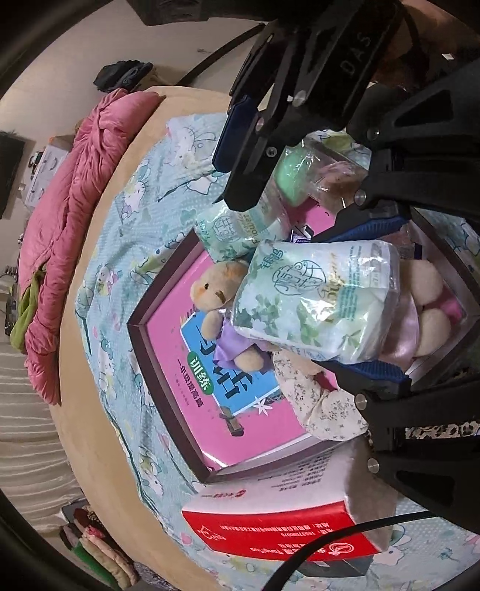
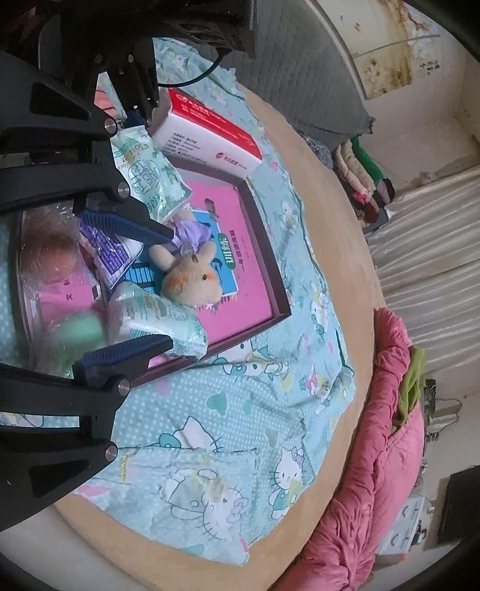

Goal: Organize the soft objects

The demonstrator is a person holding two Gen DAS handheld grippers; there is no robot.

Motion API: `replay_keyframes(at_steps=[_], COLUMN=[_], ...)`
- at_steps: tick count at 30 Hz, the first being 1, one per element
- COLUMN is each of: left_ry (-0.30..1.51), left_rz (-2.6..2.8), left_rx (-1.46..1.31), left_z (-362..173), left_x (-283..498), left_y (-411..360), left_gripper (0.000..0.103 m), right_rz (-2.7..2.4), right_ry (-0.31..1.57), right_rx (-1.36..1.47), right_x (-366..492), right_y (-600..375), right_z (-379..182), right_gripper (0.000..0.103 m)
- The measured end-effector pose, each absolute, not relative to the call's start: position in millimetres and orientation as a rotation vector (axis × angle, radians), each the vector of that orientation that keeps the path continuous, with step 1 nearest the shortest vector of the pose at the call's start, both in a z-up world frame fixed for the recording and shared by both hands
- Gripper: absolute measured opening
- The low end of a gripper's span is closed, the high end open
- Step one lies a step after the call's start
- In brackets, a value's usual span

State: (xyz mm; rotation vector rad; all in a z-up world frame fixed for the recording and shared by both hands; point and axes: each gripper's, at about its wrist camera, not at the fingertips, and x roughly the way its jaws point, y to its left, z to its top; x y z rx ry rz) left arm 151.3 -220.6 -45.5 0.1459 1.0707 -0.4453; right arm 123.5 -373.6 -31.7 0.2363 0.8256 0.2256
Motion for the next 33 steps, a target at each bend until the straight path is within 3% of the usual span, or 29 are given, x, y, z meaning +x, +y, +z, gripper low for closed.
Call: replay_keyframes(at_steps=[8, 33], left_ry=[1.070, 1.020], left_rz=[-0.450, -0.426], left_rx=[0.171, 0.102], left_z=[-47, -25], left_x=[150, 138], left_y=[-227, -209], left_gripper=[0.066, 0.076], right_rz=[0.207, 0.144], right_ry=[0.837, 0.810], right_rx=[0.249, 0.275], right_x=[124, 121], right_y=[-376, -386], right_z=[-35, -31], right_gripper=[0.065, 0.077])
